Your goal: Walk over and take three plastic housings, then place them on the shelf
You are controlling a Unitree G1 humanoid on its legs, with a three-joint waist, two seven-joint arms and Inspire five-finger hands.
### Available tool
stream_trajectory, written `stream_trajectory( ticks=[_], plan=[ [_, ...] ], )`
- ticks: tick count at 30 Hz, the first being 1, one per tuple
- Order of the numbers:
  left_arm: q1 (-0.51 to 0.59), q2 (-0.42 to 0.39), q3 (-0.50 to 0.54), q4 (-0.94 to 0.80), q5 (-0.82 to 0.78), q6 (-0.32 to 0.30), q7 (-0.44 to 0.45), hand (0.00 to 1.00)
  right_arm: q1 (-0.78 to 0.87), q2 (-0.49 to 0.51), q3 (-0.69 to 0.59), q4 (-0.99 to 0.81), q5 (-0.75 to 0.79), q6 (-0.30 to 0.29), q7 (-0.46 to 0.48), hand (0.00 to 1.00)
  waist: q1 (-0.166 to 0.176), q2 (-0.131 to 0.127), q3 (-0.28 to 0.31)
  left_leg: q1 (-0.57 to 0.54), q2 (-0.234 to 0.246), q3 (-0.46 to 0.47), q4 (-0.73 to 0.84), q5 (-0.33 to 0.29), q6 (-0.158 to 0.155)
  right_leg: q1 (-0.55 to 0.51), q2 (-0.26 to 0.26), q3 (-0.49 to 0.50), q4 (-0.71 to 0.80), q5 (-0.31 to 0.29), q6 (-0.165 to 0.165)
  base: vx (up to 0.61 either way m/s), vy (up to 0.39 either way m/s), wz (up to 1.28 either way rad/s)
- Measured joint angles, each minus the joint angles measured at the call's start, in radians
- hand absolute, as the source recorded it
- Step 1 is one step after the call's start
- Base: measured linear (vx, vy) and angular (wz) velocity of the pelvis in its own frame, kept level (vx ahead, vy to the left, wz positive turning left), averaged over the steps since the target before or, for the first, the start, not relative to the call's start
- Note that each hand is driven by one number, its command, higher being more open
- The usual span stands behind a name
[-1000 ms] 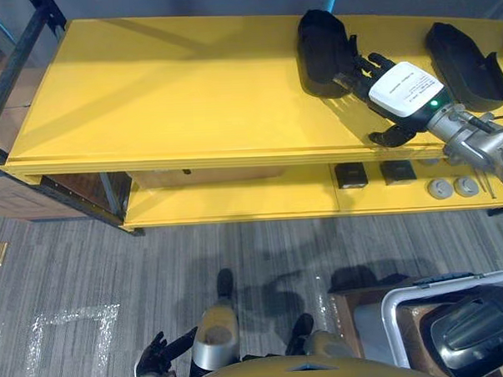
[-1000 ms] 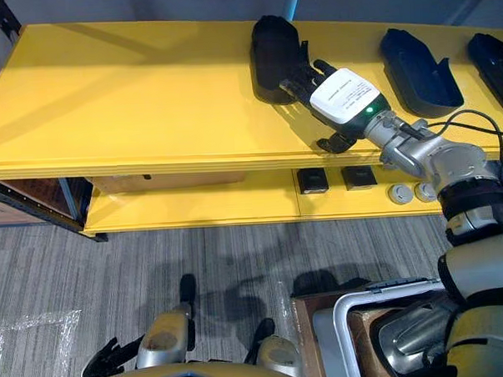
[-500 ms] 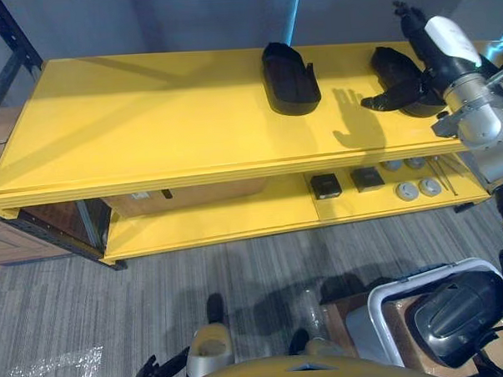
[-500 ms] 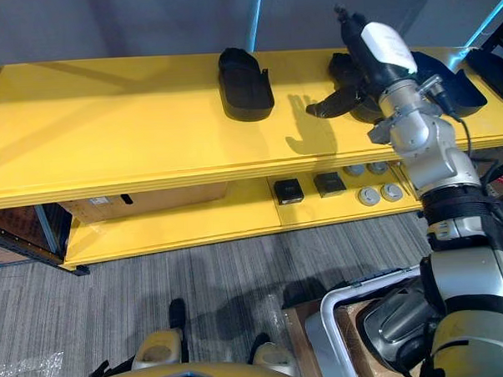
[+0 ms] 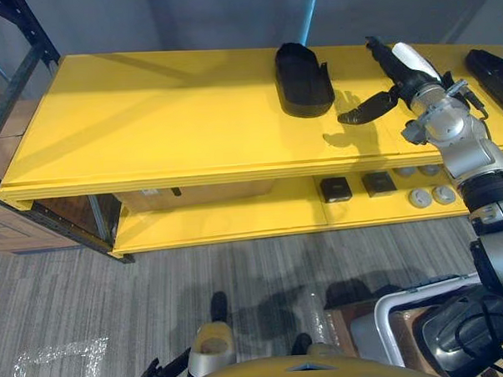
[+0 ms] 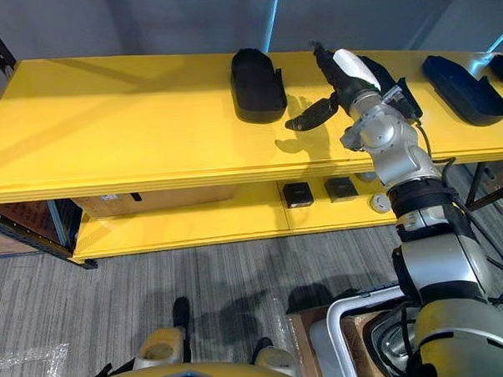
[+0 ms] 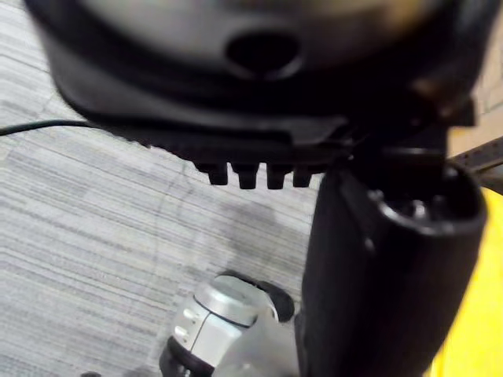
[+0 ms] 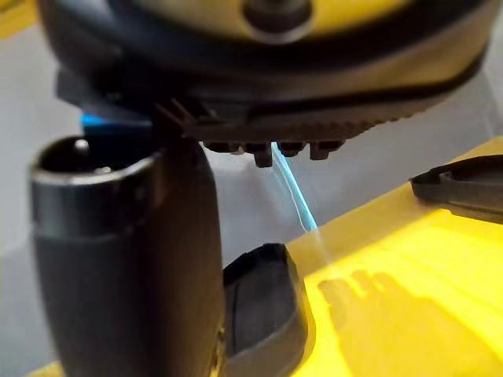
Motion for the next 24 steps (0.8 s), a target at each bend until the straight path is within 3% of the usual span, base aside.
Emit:
stream_trajectory(
  ticks=[2, 3, 5, 6, 8, 11, 15, 19, 24],
  plan=[
    [-0.001, 0.002, 0.0, 0.0, 0.006, 0.0, -0.002, 1.0, 0.053, 0.002, -0.095, -0.111, 0.036, 0.031, -0.044, 1.0, -0.004, 0.0, 0.0, 0.001, 0.004, 0.021, 0.0, -0.005, 0.001, -0.01, 0.0, 0.016, 0.001, 0.001, 0.0, 0.02, -0.012, -0.22],
    [-0.001, 0.006, 0.001, 0.004, 0.011, -0.001, -0.005, 1.0, 0.124, 0.017, -0.2, -0.238, 0.095, 0.037, -0.078, 1.0, -0.012, -0.001, -0.001, 0.001, 0.008, 0.04, 0.0, -0.009, 0.0, -0.02, 0.0, 0.032, 0.003, 0.001, -0.001, 0.02, -0.006, -0.38],
    [-0.003, 0.017, 0.001, 0.022, 0.046, -0.001, -0.008, 1.0, 0.257, 0.069, -0.349, -0.438, 0.187, 0.031, -0.128, 1.0, -0.042, -0.007, -0.005, 0.007, 0.009, 0.07, 0.0, -0.017, -0.001, -0.035, 0.0, 0.064, 0.007, 0.001, -0.001, 0.03, -0.003, -0.56],
    [-0.002, 0.027, -0.001, 0.047, 0.062, 0.002, -0.011, 1.0, 0.409, 0.125, -0.459, -0.608, 0.258, 0.018, -0.139, 1.0, -0.083, -0.018, -0.022, 0.015, 0.013, 0.112, 0.0, -0.029, -0.006, -0.057, 0.0, 0.108, 0.015, 0.001, -0.002, 0.04, 0.002, -0.7],
    [0.0, 0.044, -0.002, 0.077, 0.081, 0.005, -0.013, 1.0, 0.554, 0.169, -0.527, -0.702, 0.309, 0.006, -0.138, 1.0, -0.121, -0.028, -0.053, 0.022, 0.019, 0.149, 0.0, -0.039, -0.008, -0.072, 0.002, 0.15, 0.019, 0.0, -0.003, 0.06, -0.012, -0.7],
    [-0.004, 0.073, -0.01, 0.131, 0.12, 0.012, -0.017, 1.0, 0.791, 0.281, -0.628, -0.734, 0.414, -0.033, -0.121, 1.0, -0.181, -0.041, -0.093, 0.071, 0.033, 0.228, 0.0, -0.062, -0.023, -0.086, 0.013, 0.233, 0.033, -0.001, -0.005, 0.07, -0.027, -0.85],
    [0.0, 0.067, -0.05, 0.177, 0.156, 0.008, -0.019, 1.0, 1.07, 0.412, -0.71, -0.733, 0.481, -0.086, -0.095, 1.0, -0.241, -0.022, -0.115, 0.107, 0.041, 0.324, 0.0, -0.084, -0.031, -0.133, 0.022, 0.325, 0.055, -0.006, -0.009, -0.03, 0.016, -0.72],
    [0.04, 0.045, -0.072, 0.176, 0.157, 0.003, -0.022, 1.0, 1.261, 0.585, -0.727, -0.736, 0.486, -0.145, -0.088, 1.0, -0.28, -0.004, -0.128, 0.142, 0.047, 0.428, 0.0, -0.111, -0.049, -0.163, 0.035, 0.421, 0.056, 0.0, -0.008, -0.02, 0.021, -0.76],
    [0.053, 0.061, -0.141, 0.176, 0.159, 0.004, -0.022, 1.0, 1.415, 0.694, -0.685, -0.736, 0.527, -0.219, -0.151, 1.0, -0.31, 0.0, -0.133, 0.167, 0.042, 0.498, 0.0, -0.125, -0.047, -0.177, 0.036, 0.474, 0.052, 0.001, -0.009, -0.01, 0.02, -0.45]
  ],
)
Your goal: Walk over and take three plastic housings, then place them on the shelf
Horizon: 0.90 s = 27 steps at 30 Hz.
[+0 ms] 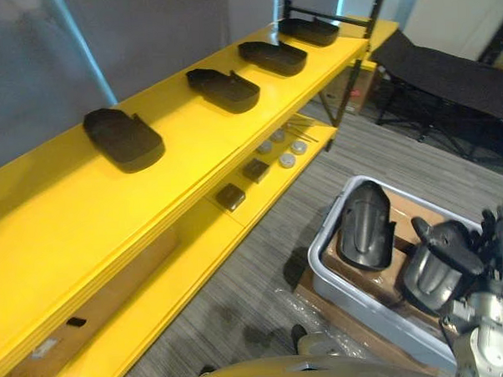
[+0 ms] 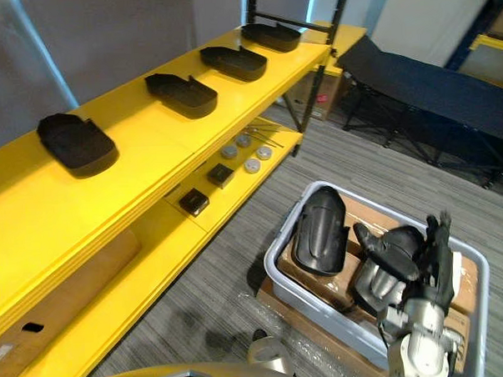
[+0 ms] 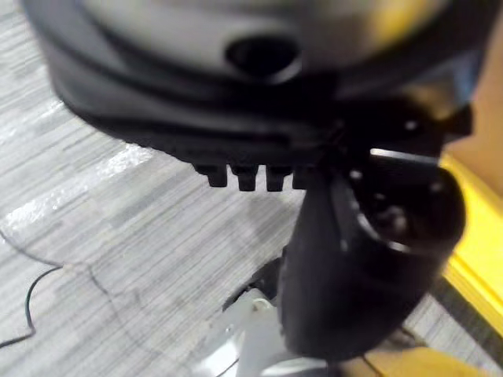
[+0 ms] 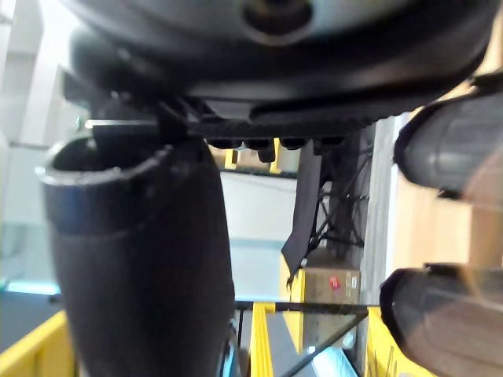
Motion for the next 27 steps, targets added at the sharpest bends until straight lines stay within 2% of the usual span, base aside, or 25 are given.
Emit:
stream_trajectory(
  ticks=[2, 8, 10, 12, 13, 14, 15, 16, 17, 19, 21, 23, 24, 25, 26, 27],
  plan=[
    [0.01, 0.007, -0.026, 0.0, 0.0, 0.002, 0.0, 1.0, 0.056, 0.047, 0.054, 0.0, -0.004, -0.04, -0.021, 1.0, -0.017, 0.001, -0.003, 0.011, 0.0, 0.021, 0.0, -0.01, 0.002, 0.001, -0.001, 0.013, 0.0, 0.007, -0.013, 0.0, 0.009, -0.27],
    [0.017, 0.019, -0.086, 0.0, 0.035, 0.0, 0.0, 1.0, 0.051, 0.064, 0.163, -0.002, -0.004, -0.063, -0.035, 1.0, -0.009, 0.016, -0.025, 0.011, -0.004, 0.032, 0.009, -0.027, -0.003, -0.017, 0.003, 0.018, -0.001, 0.013, -0.027, 0.02, -0.005, -0.12],
    [0.017, 0.021, -0.085, -0.001, 0.0, -0.017, 0.0, 1.0, 0.008, 0.053, 0.185, -0.002, -0.003, -0.063, -0.031, 1.0, 0.019, 0.011, -0.03, -0.037, -0.013, -0.112, 0.121, -0.126, -0.006, -0.03, 0.009, 0.053, 0.013, 0.014, -0.027, 0.06, -0.013, -0.53],
    [0.025, -0.008, -0.084, -0.023, -0.094, -0.054, 0.004, 1.0, -0.092, -0.023, 0.242, -0.001, -0.001, -0.08, -0.007, 1.0, 0.079, 0.035, -0.032, -0.139, -0.02, -0.346, 0.354, -0.285, 0.033, -0.06, 0.065, 0.136, 0.034, 0.014, -0.026, 0.03, 0.011, -1.11],
    [0.024, -0.013, -0.083, -0.025, -0.11, -0.064, 0.006, 1.0, -0.121, -0.04, 0.259, -0.001, -0.001, -0.089, -0.01, 1.0, 0.088, 0.043, -0.032, -0.157, -0.021, -0.394, 0.405, -0.31, 0.048, -0.06, 0.082, 0.153, 0.035, 0.016, -0.024, 0.06, 0.064, -1.12],
    [0.019, -0.028, -0.08, -0.039, -0.125, -0.08, 0.018, 1.0, -0.205, -0.051, 0.296, 0.0, -0.002, -0.103, -0.019, 1.0, 0.109, 0.049, -0.031, -0.18, -0.018, -0.499, 0.483, -0.341, 0.058, -0.063, 0.11, 0.195, 0.034, 0.029, -0.017, 0.05, 0.067, -0.95],
    [0.012, -0.041, -0.08, -0.045, -0.112, -0.095, 0.031, 1.0, -0.245, -0.051, 0.318, -0.001, -0.008, -0.116, -0.038, 1.0, 0.117, 0.053, -0.033, -0.19, -0.019, -0.531, 0.507, -0.352, 0.063, -0.07, 0.118, 0.213, 0.033, 0.036, -0.015, 0.05, 0.083, -0.87],
    [0.007, -0.046, -0.079, -0.052, -0.1, -0.105, 0.041, 1.0, -0.265, -0.051, 0.329, -0.004, -0.019, -0.126, -0.054, 1.0, 0.12, 0.047, -0.029, -0.195, -0.018, -0.539, 0.512, -0.365, 0.062, -0.078, 0.122, 0.22, 0.035, 0.038, -0.013, 0.02, 0.073, -0.41],
    [-0.011, -0.047, -0.079, -0.066, -0.057, -0.119, 0.049, 1.0, -0.294, -0.049, 0.336, -0.016, -0.027, -0.135, -0.084, 1.0, 0.126, 0.062, -0.032, -0.204, -0.016, -0.547, 0.508, -0.391, 0.058, -0.097, 0.129, 0.224, 0.044, 0.041, -0.007, 0.0, 0.09, -0.33],
    [-0.037, -0.041, -0.068, -0.082, -0.005, -0.118, 0.049, 1.0, -0.306, -0.039, 0.354, -0.019, -0.057, -0.119, -0.135, 1.0, 0.145, 0.048, -0.014, -0.208, -0.019, -0.524, 0.518, -0.403, 0.064, -0.14, 0.137, 0.203, 0.111, 0.04, -0.009, 0.0, 0.066, -0.42],
    [-0.054, -0.042, -0.059, -0.095, 0.044, -0.119, 0.049, 1.0, -0.267, -0.03, 0.354, -0.022, -0.061, -0.109, -0.151, 1.0, 0.146, 0.05, 0.021, -0.207, -0.023, -0.525, 0.561, -0.422, 0.073, -0.155, 0.143, 0.196, 0.168, 0.039, -0.011, -0.04, 0.087, -0.38],
    [-0.059, -0.038, -0.058, -0.119, 0.077, -0.117, 0.05, 1.0, -0.197, -0.005, 0.349, -0.023, -0.057, -0.109, -0.146, 1.0, 0.14, 0.049, 0.057, -0.202, -0.025, -0.511, 0.602, -0.446, 0.089, -0.167, 0.149, 0.197, 0.213, 0.039, -0.011, -0.12, 0.134, -0.45],
    [-0.051, -0.035, -0.057, -0.137, 0.069, -0.116, 0.05, 1.0, -0.142, 0.021, 0.353, -0.029, -0.041, -0.11, -0.126, 1.0, 0.136, 0.041, 0.07, -0.2, -0.024, -0.481, 0.625, -0.461, 0.093, -0.176, 0.148, 0.187, 0.234, 0.04, -0.01, -0.17, 0.105, -0.77],
    [-0.031, -0.034, -0.048, -0.161, 0.06, -0.115, 0.054, 1.0, -0.081, 0.051, 0.356, -0.043, -0.029, -0.112, -0.101, 1.0, 0.137, 0.027, 0.08, -0.191, -0.017, -0.438, 0.641, -0.473, 0.105, -0.179, 0.133, 0.139, 0.218, 0.043, -0.007, -0.2, 0.083, -0.93],
    [-0.028, -0.034, -0.042, -0.172, 0.058, -0.115, 0.06, 1.0, -0.058, 0.06, 0.362, -0.052, -0.014, -0.112, -0.09, 1.0, 0.138, 0.021, 0.087, -0.185, -0.013, -0.412, 0.641, -0.475, 0.111, -0.171, 0.117, 0.114, 0.197, 0.039, -0.017, -0.26, 0.069, -0.98],
    [-0.025, -0.036, -0.038, -0.179, 0.059, -0.113, 0.076, 1.0, -0.028, 0.069, 0.368, -0.069, 0.006, -0.112, -0.074, 1.0, 0.13, 0.025, 0.095, -0.181, 0.003, -0.376, 0.638, -0.473, 0.123, -0.17, 0.094, 0.055, 0.203, 0.043, -0.018, -0.25, 0.067, -0.94]
  ],
)
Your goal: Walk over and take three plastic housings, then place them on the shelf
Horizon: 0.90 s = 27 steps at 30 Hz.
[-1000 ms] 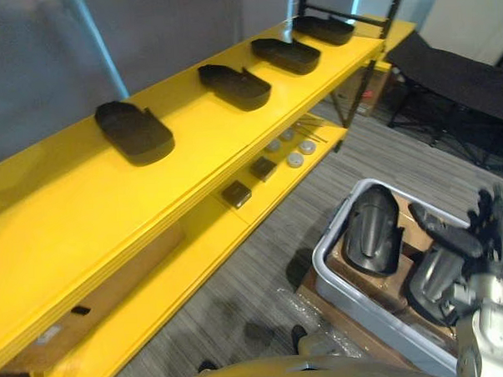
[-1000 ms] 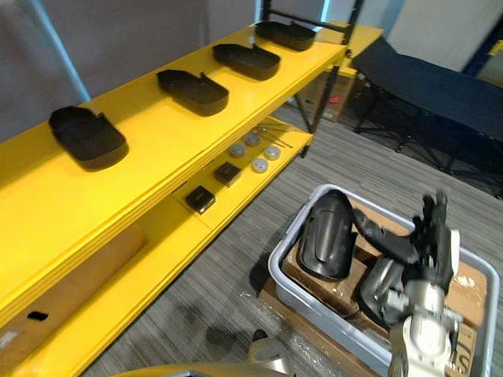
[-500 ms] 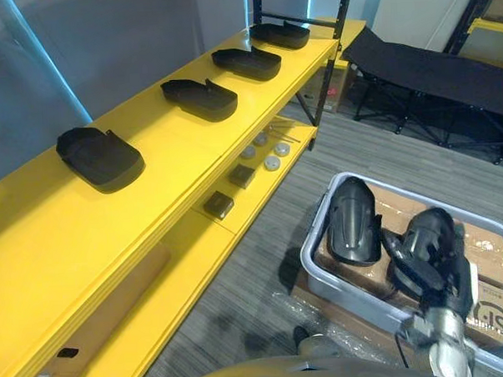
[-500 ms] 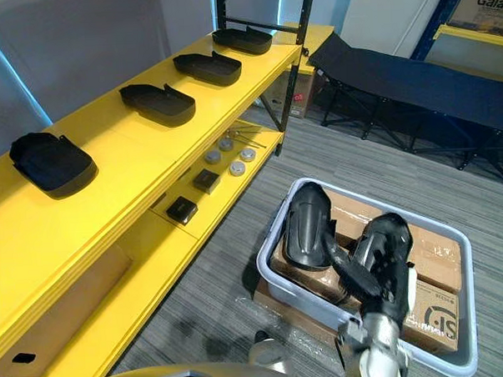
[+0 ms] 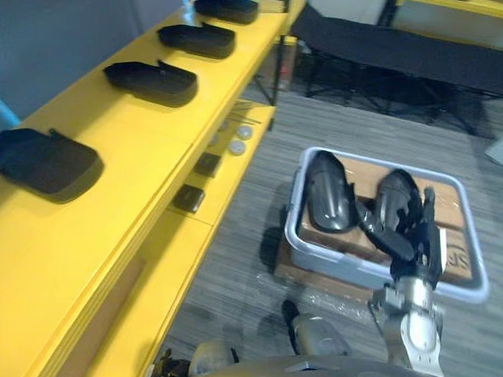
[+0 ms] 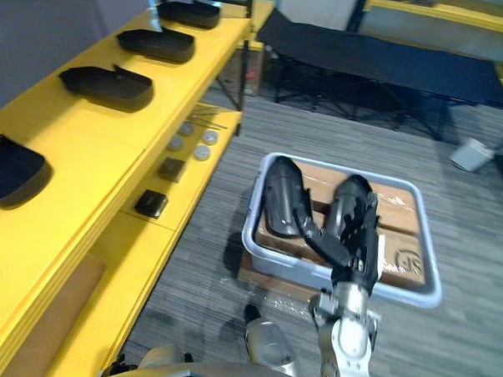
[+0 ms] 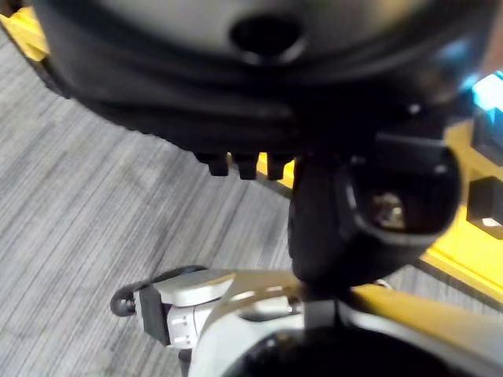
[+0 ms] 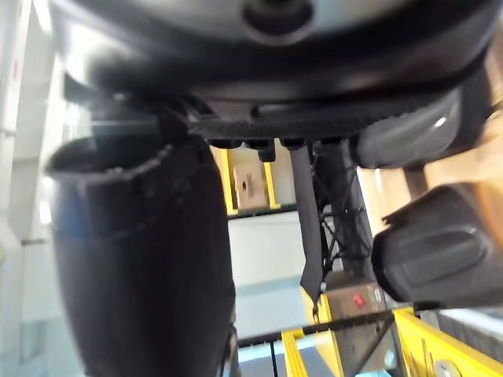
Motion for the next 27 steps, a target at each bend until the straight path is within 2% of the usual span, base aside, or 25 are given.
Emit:
stream_trajectory(
  ticks=[1, 2, 4, 5, 6, 7, 9, 10, 11, 12, 13, 14, 15, 16, 17, 18, 19, 20, 21, 22, 23, 24, 26, 27],
  plan=[
    [-0.001, 0.001, 0.0, 0.0, -0.009, 0.004, 0.009, 1.0, 0.015, 0.001, 0.009, -0.013, 0.033, -0.002, 0.014, 1.0, -0.005, 0.006, 0.0, 0.002, 0.02, 0.036, -0.012, 0.011, 0.004, -0.017, -0.014, -0.062, 0.041, -0.01, -0.012, -0.22, 0.068, -0.91],
    [-0.003, 0.003, 0.001, -0.001, -0.027, 0.006, 0.012, 1.0, 0.013, 0.001, 0.013, -0.015, 0.039, -0.004, 0.016, 1.0, -0.002, 0.006, 0.001, 0.008, 0.03, 0.055, -0.025, 0.022, 0.002, -0.023, -0.02, -0.083, 0.07, -0.016, -0.021, -0.17, 0.027, -0.89],
    [-0.013, 0.019, 0.005, -0.001, -0.058, 0.017, 0.013, 1.0, 0.01, 0.002, 0.034, -0.016, 0.049, -0.019, 0.01, 1.0, 0.007, 0.001, -0.001, 0.02, 0.056, 0.089, -0.065, 0.058, -0.006, -0.032, -0.061, -0.125, 0.207, -0.044, -0.063, -0.12, -0.056, -0.61],
    [-0.028, 0.03, 0.007, -0.002, -0.077, 0.022, 0.013, 1.0, -0.002, 0.001, 0.051, -0.016, 0.047, -0.023, -0.002, 1.0, 0.021, 0.001, 0.0, 0.024, 0.08, 0.103, -0.08, 0.078, -0.017, -0.031, -0.091, -0.13, 0.303, -0.066, -0.097, -0.08, -0.131, -0.49],
    [-0.029, 0.044, 0.009, -0.002, -0.1, 0.024, 0.011, 1.0, -0.034, 0.001, 0.073, -0.004, 0.025, -0.023, -0.032, 1.0, 0.03, 0.004, 0.0, 0.017, 0.115, 0.112, -0.083, 0.093, -0.033, -0.023, -0.122, -0.13, 0.371, -0.074, -0.116, -0.09, -0.195, -0.48],
    [-0.029, 0.054, 0.012, -0.002, -0.105, 0.024, 0.009, 1.0, -0.053, 0.001, 0.083, 0.007, 0.008, -0.023, -0.047, 1.0, 0.033, 0.003, 0.0, 0.013, 0.132, 0.114, -0.082, 0.1, -0.043, -0.015, -0.138, -0.129, 0.395, -0.075, -0.119, -0.09, -0.217, -0.44],
    [-0.03, 0.089, 0.014, -0.003, -0.104, -0.002, -0.016, 1.0, -0.102, 0.0, 0.108, 0.043, -0.039, -0.019, -0.094, 1.0, 0.053, -0.002, 0.0, 0.011, 0.201, 0.123, -0.083, 0.127, -0.088, 0.018, -0.209, -0.124, 0.451, -0.075, -0.12, -0.09, -0.295, -0.35],
    [-0.025, 0.095, 0.014, -0.004, -0.103, -0.015, -0.021, 1.0, -0.108, 0.001, 0.112, 0.048, -0.059, -0.017, -0.1, 1.0, 0.055, -0.004, -0.001, 0.01, 0.215, 0.123, -0.083, 0.135, -0.101, 0.024, -0.225, -0.123, 0.459, -0.074, -0.12, -0.07, -0.42, -0.32],
    [-0.019, 0.108, 0.014, -0.004, -0.102, -0.036, -0.026, 1.0, -0.113, 0.001, 0.115, 0.051, -0.11, -0.009, -0.117, 1.0, 0.059, -0.012, -0.005, 0.004, 0.251, 0.125, -0.082, 0.155, -0.139, 0.027, -0.251, -0.122, 0.46, -0.071, -0.115, -0.06, -0.392, -0.25],
    [-0.015, 0.112, 0.014, -0.005, -0.103, -0.044, -0.026, 1.0, -0.111, 0.001, 0.115, 0.051, -0.123, -0.006, -0.119, 1.0, 0.059, -0.017, -0.008, -0.003, 0.265, 0.126, -0.08, 0.164, -0.155, 0.026, -0.254, -0.127, 0.453, -0.069, -0.112, -0.07, -0.427, -0.32],
    [0.003, 0.124, 0.013, -0.019, -0.105, -0.062, -0.023, 1.0, -0.108, 0.001, 0.115, 0.053, -0.145, 0.003, -0.121, 1.0, 0.057, -0.038, -0.021, -0.021, 0.285, 0.12, -0.071, 0.182, -0.187, 0.026, -0.254, -0.136, 0.403, -0.042, -0.069, -0.07, -0.416, -0.2],
    [0.007, 0.132, 0.012, -0.036, -0.111, -0.074, -0.017, 1.0, -0.101, 0.001, 0.115, 0.057, -0.148, 0.004, -0.121, 1.0, 0.056, -0.054, -0.029, -0.037, 0.29, 0.111, -0.06, 0.189, -0.2, 0.034, -0.255, -0.159, 0.347, -0.004, -0.013, -0.09, -0.553, -0.19],
    [0.011, 0.122, 0.007, -0.058, -0.148, -0.085, 0.005, 1.0, -0.101, -0.01, 0.094, 0.083, -0.157, 0.004, -0.117, 1.0, 0.053, -0.064, -0.033, -0.066, 0.31, 0.077, -0.048, 0.205, -0.21, 0.064, -0.253, -0.216, 0.299, -0.129, 0.098, -0.1, -0.672, -0.21],
    [-0.002, 0.096, 0.001, -0.089, -0.156, -0.087, 0.032, 1.0, -0.105, -0.037, 0.065, 0.113, -0.166, 0.012, -0.114, 1.0, 0.056, -0.067, -0.034, -0.08, 0.32, 0.034, -0.072, 0.242, -0.196, 0.084, -0.243, -0.281, 0.265, -0.221, 0.099, -0.08, -0.57, -0.17],
    [-0.009, 0.079, -0.014, -0.106, -0.155, -0.088, 0.038, 1.0, -0.107, -0.057, 0.048, 0.117, -0.166, 0.015, -0.112, 1.0, 0.051, -0.051, -0.023, -0.087, 0.327, 0.017, -0.087, 0.263, -0.191, 0.089, -0.235, -0.31, 0.253, -0.248, 0.094, -0.1, -0.622, -0.01],
    [-0.031, 0.053, -0.059, -0.138, -0.141, -0.089, 0.03, 1.0, -0.105, -0.104, -0.006, 0.117, -0.166, 0.015, -0.113, 1.0, 0.036, 0.001, 0.011, -0.093, 0.34, -0.026, -0.128, 0.336, -0.139, 0.108, -0.207, -0.355, 0.228, -0.27, 0.08, -0.08, -0.4, 0.16],
    [-0.031, 0.055, -0.079, -0.148, -0.139, -0.089, 0.023, 1.0, -0.1, -0.118, -0.025, 0.119, -0.166, 0.017, -0.115, 1.0, 0.024, 0.013, 0.019, -0.093, 0.341, -0.028, -0.139, 0.376, -0.107, 0.116, -0.199, -0.36, 0.215, -0.271, 0.071, -0.11, -0.418, 0.2],
    [-0.028, 0.055, -0.094, -0.162, -0.14, -0.087, 0.006, 1.0, -0.089, -0.135, -0.049, 0.118, -0.165, 0.017, -0.121, 1.0, 0.014, 0.014, 0.026, -0.092, 0.337, -0.018, -0.15, 0.435, -0.09, 0.128, -0.195, -0.36, 0.191, -0.271, 0.061, -0.09, -0.232, -0.08],
    [-0.021, 0.044, -0.1, -0.169, -0.144, -0.086, 0.002, 1.0, -0.079, -0.15, -0.076, 0.117, -0.155, 0.015, -0.124, 1.0, 0.011, 0.023, 0.023, -0.083, 0.303, -0.024, -0.147, 0.429, -0.125, 0.142, -0.202, -0.328, 0.149, -0.268, 0.053, -0.15, -0.238, -0.48],
    [-0.014, 0.034, -0.105, -0.182, -0.148, -0.092, -0.003, 1.0, -0.09, -0.17, -0.102, 0.116, -0.113, 0.009, -0.121, 1.0, 0.02, 0.032, 0.026, -0.071, 0.233, -0.04, -0.136, 0.365, -0.153, 0.131, -0.202, -0.288, 0.108, -0.258, 0.044, -0.14, -0.113, -0.74],
    [-0.005, 0.03, -0.109, -0.197, -0.149, -0.095, -0.006, 1.0, -0.101, -0.181, -0.113, 0.116, -0.091, 0.007, -0.116, 1.0, 0.022, 0.036, 0.027, -0.074, 0.196, -0.05, -0.123, 0.331, -0.152, 0.121, -0.198, -0.27, 0.092, -0.251, 0.036, -0.14, -0.007, -1.06],
    [0.011, 0.03, -0.128, -0.229, -0.157, -0.113, -0.017, 1.0, -0.121, -0.193, -0.134, 0.116, -0.043, 0.005, -0.097, 1.0, 0.022, 0.046, 0.03, -0.081, 0.114, -0.057, -0.114, 0.253, -0.143, 0.1, -0.182, -0.234, 0.057, -0.23, 0.018, -0.08, 0.007, -0.85],
    [0.012, 0.032, -0.134, -0.251, -0.184, -0.114, -0.039, 1.0, -0.12, -0.19, -0.145, 0.119, -0.016, 0.005, -0.092, 1.0, 0.023, 0.051, 0.033, -0.078, 0.059, -0.059, -0.155, 0.189, -0.128, 0.082, -0.173, -0.234, 0.045, -0.207, 0.006, -0.03, 0.039, -0.51],
    [0.001, 0.043, -0.13, -0.256, -0.186, -0.112, -0.062, 1.0, -0.128, -0.181, -0.152, 0.136, -0.009, 0.009, -0.088, 1.0, 0.023, 0.048, 0.04, -0.056, 0.041, -0.052, -0.19, 0.175, -0.125, 0.072, -0.175, -0.229, 0.044, -0.192, 0.023, -0.03, 0.041, -0.24]
  ],
)
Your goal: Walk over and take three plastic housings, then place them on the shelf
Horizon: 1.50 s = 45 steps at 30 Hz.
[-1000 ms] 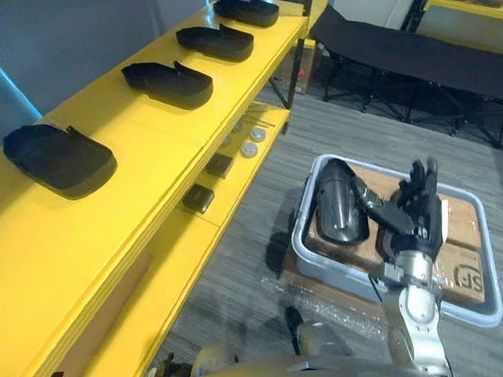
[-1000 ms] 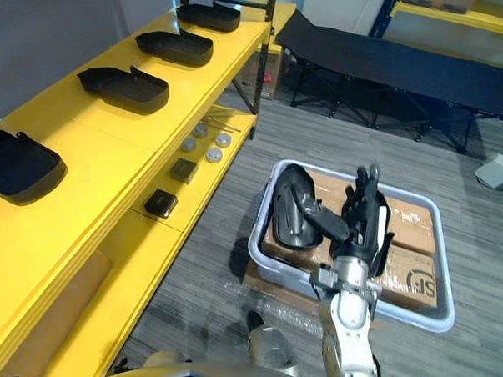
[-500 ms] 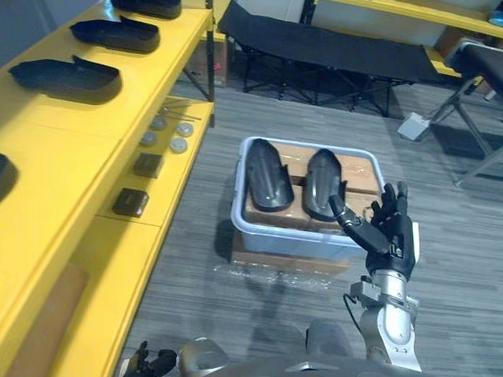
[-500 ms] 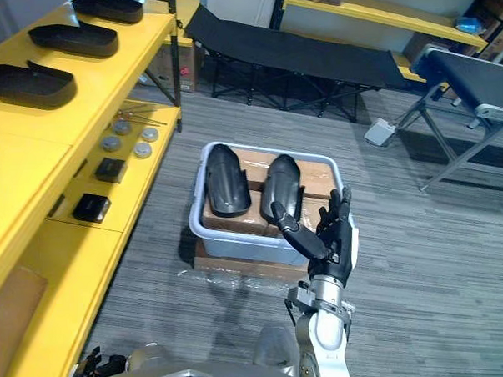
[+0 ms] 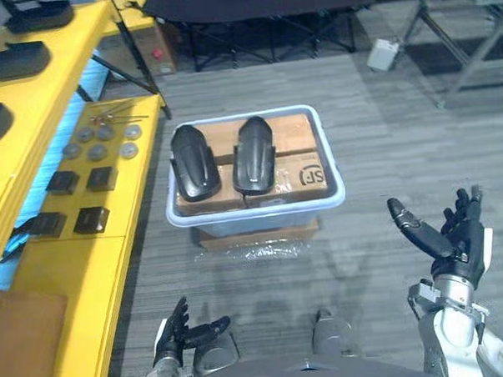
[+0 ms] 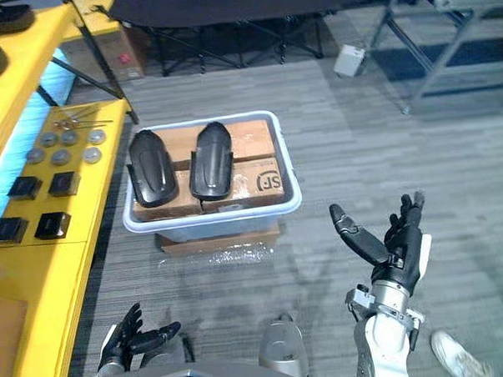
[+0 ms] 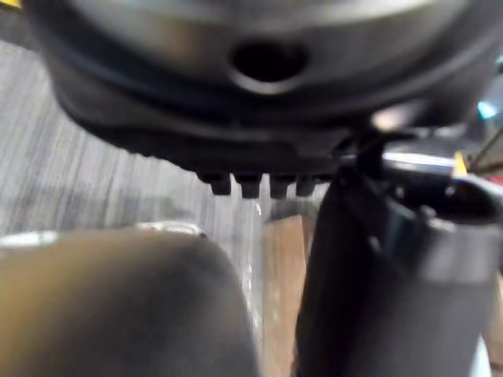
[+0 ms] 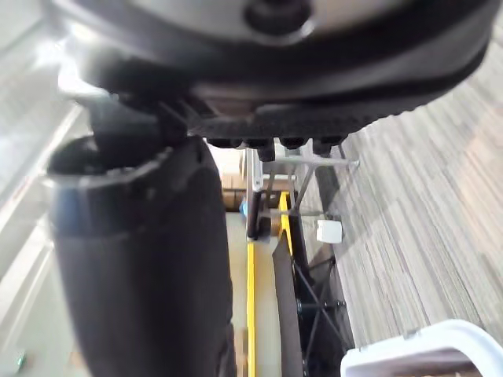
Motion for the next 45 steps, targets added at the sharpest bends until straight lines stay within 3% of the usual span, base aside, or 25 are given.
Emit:
stream_trajectory(
  ticks=[3, 8, 11, 13, 18, 20, 24, 33, 39, 45],
  plan=[
    [-0.011, 0.015, 0.0, -0.03, -0.002, 0.01, -0.02, 1.0, -0.051, 0.0, 0.014, 0.043, -0.021, 0.044, -0.002, 1.0, 0.008, -0.017, 0.027, 0.011, -0.03, 0.024, -0.016, 0.012, 0.018, -0.002, -0.017, 0.011, -0.043, 0.062, 0.034, 0.01, 0.06, -0.3],
    [-0.103, 0.005, -0.024, -0.069, 0.019, 0.032, 0.019, 1.0, -0.364, -0.042, 0.018, 0.317, -0.014, 0.192, -0.002, 1.0, 0.047, -0.015, 0.102, -0.017, -0.046, -0.013, -0.016, 0.021, 0.037, 0.036, -0.015, -0.021, -0.194, 0.202, 0.029, -0.02, 0.07, -0.18],
    [-0.172, 0.001, -0.043, -0.083, 0.025, 0.032, 0.035, 1.0, -0.546, -0.093, 0.018, 0.436, -0.001, 0.235, -0.016, 1.0, 0.077, -0.028, 0.152, -0.089, -0.045, -0.04, 0.021, 0.019, 0.041, 0.021, -0.012, -0.059, -0.25, 0.238, 0.026, -0.15, 0.018, 0.17],
    [-0.205, -0.013, -0.043, -0.092, 0.041, 0.033, 0.049, 1.0, -0.691, -0.159, 0.017, 0.501, 0.033, 0.255, -0.02, 1.0, 0.091, -0.023, 0.19, -0.149, -0.043, -0.071, 0.059, 0.018, 0.042, 0.001, -0.007, -0.082, -0.265, 0.26, 0.024, -0.18, 0.003, 0.27],
    [-0.217, -0.035, -0.035, -0.103, 0.032, 0.028, 0.065, 1.0, -0.985, -0.347, 0.043, 0.662, 0.07, 0.314, -0.022, 1.0, 0.14, 0.02, 0.215, -0.241, -0.046, -0.12, 0.121, 0.016, 0.048, -0.041, -0.007, -0.118, -0.253, 0.271, 0.027, -0.07, 0.026, 0.23],
    [-0.229, -0.05, -0.034, -0.081, 0.032, 0.028, 0.054, 1.0, -1.07, -0.405, 0.065, 0.719, 0.07, 0.338, -0.021, 1.0, 0.173, 0.041, 0.225, -0.262, -0.048, -0.133, 0.135, 0.016, 0.05, -0.054, -0.009, -0.129, -0.239, 0.271, 0.027, -0.03, 0.027, 0.19],
    [-0.244, -0.066, -0.026, -0.053, -0.038, 0.024, 0.027, 1.0, -1.137, -0.411, 0.14, 0.763, 0.069, 0.368, -0.011, 1.0, 0.211, 0.077, 0.241, -0.279, -0.055, -0.171, 0.148, 0.019, 0.054, -0.056, -0.015, -0.173, -0.211, 0.269, 0.026, -0.01, 0.02, 0.22],
    [-0.26, -0.075, -0.012, -0.002, -0.087, 0.002, -0.018, 1.0, -1.206, -0.411, 0.168, 0.824, 0.066, 0.438, -0.007, 1.0, 0.232, 0.096, 0.247, -0.282, -0.086, -0.185, 0.161, 0.024, 0.064, -0.076, -0.059, -0.216, -0.137, 0.226, 0.038, -0.02, 0.029, 0.09],
    [-0.279, -0.106, -0.014, 0.034, -0.128, -0.021, -0.036, 1.0, -1.308, -0.491, 0.239, 0.927, 0.063, 0.531, 0.002, 1.0, 0.26, 0.146, 0.254, -0.317, -0.093, -0.2, 0.18, 0.03, 0.068, -0.117, -0.074, -0.233, -0.09, 0.213, 0.035, -0.05, 0.019, 0.06],
    [-0.288, -0.106, -0.041, 0.053, -0.206, -0.041, -0.049, 1.0, -1.388, -0.554, 0.309, 0.988, 0.059, 0.612, -0.002, 1.0, 0.293, 0.16, 0.245, -0.359, -0.103, -0.215, 0.189, 0.039, 0.068, -0.159, -0.088, -0.251, -0.055, 0.201, 0.032, -0.03, 0.022, 0.09]
  ],
)
